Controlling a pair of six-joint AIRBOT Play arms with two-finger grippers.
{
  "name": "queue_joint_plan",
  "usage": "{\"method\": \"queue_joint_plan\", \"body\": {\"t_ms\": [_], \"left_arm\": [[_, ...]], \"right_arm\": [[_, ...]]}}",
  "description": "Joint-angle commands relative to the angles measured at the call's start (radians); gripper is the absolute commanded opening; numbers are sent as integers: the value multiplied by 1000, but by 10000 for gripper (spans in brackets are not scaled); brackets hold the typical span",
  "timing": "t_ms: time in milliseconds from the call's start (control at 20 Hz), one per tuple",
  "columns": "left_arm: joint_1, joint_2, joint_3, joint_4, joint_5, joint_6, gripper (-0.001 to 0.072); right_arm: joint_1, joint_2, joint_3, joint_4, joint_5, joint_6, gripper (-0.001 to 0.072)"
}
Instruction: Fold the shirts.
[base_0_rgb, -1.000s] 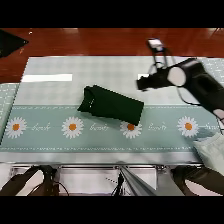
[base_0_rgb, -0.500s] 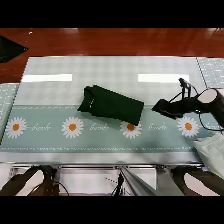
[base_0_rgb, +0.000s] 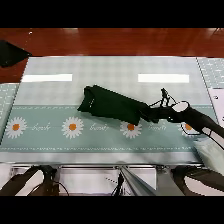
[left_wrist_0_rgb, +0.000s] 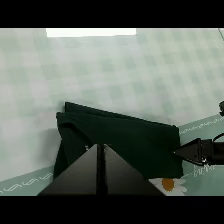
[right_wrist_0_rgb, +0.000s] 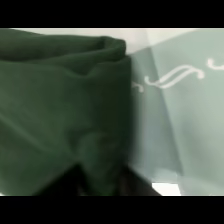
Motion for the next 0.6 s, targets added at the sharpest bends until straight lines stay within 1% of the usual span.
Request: {"method": "queue_joint_plan", "body": {"t_ms": [0,50,100,150,200,250,300,350,450,500,550], "left_arm": [[1,-3,-43,0,-2,-5,35],[1,-6,-58,0,-2,-5,35],[1,-8,-75,0,0,-4,35],[1,-11,-93,0,0,-4,35],[1,-13,-115,0,0,-4,35],[0,-13,-139,0,8,-4,35],[-2,-13,-160,0,19,-4,35],[-7,-13,-183,0,40,-4,35],[-27,-13,-228,0,101,-3,35],[-39,-13,-247,0,129,1,35],[-51,-13,-267,0,153,30,35]], "right_arm": [[7,-19,40,96,38,-120,71],[-8,-18,71,96,96,-158,15],[-28,-9,109,93,161,-195,15],[-51,9,148,77,219,-210,15],[-82,41,193,39,275,-202,15],[-117,79,238,-15,323,-166,15],[-159,119,287,-92,368,-105,15],[-216,164,343,-192,424,-21,15],[-349,246,458,-364,579,126,15],[-428,285,517,-423,680,174,15],[-512,323,572,-467,779,193,15]]}}
